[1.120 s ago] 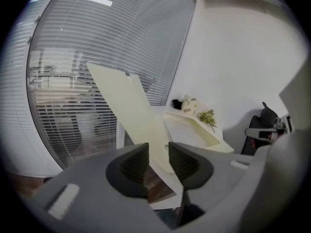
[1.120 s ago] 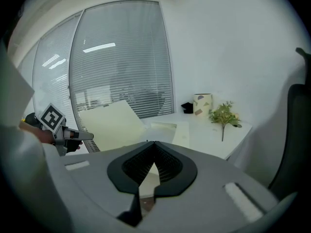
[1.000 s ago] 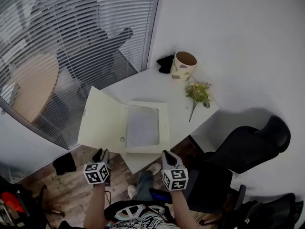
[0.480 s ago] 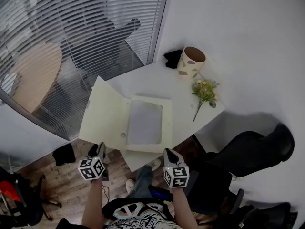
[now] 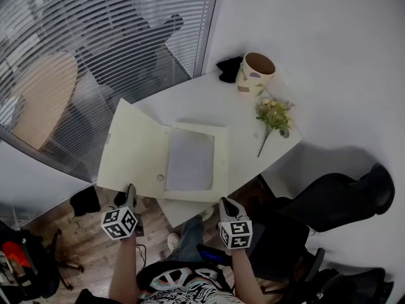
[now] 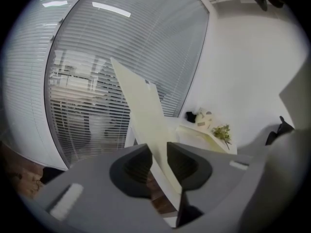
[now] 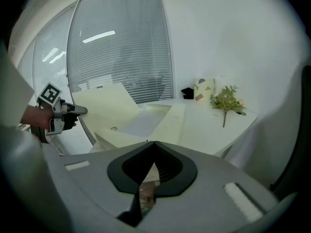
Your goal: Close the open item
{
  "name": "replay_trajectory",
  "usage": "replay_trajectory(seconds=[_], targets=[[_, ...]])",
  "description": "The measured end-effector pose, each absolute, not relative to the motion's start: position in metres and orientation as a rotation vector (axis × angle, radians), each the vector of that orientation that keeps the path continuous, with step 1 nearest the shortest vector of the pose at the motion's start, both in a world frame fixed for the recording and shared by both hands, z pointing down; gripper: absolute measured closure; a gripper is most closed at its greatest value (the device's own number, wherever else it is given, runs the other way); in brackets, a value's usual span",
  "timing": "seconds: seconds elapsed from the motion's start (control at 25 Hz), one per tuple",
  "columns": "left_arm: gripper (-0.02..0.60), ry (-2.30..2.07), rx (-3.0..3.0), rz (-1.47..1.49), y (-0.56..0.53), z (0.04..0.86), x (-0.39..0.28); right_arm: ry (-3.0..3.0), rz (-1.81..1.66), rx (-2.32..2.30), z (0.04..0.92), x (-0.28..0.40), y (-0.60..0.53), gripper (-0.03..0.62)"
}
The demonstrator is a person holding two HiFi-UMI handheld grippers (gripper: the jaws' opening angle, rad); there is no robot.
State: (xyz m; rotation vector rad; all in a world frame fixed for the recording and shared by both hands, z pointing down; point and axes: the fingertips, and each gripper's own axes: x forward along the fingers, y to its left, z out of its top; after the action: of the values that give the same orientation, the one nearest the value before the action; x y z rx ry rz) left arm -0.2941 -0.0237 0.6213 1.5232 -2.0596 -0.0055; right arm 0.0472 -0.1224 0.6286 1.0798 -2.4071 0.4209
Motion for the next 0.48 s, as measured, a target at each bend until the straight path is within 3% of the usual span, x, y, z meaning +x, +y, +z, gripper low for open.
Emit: replay_trajectory(seconds=[0.24, 0.48], targets=[[0.476, -2.071, 1.527, 0.025, -0.026, 0.623, -0.291, -2.387, 0.441, 1.072, 0.641, 0.053, -0.123, 0.594], [0.485, -2.067, 1.529, 0.041, -0.027, 0.623, -0.29, -2.398, 0.414, 1.084, 0.642, 0.057, -0.122, 0.594]])
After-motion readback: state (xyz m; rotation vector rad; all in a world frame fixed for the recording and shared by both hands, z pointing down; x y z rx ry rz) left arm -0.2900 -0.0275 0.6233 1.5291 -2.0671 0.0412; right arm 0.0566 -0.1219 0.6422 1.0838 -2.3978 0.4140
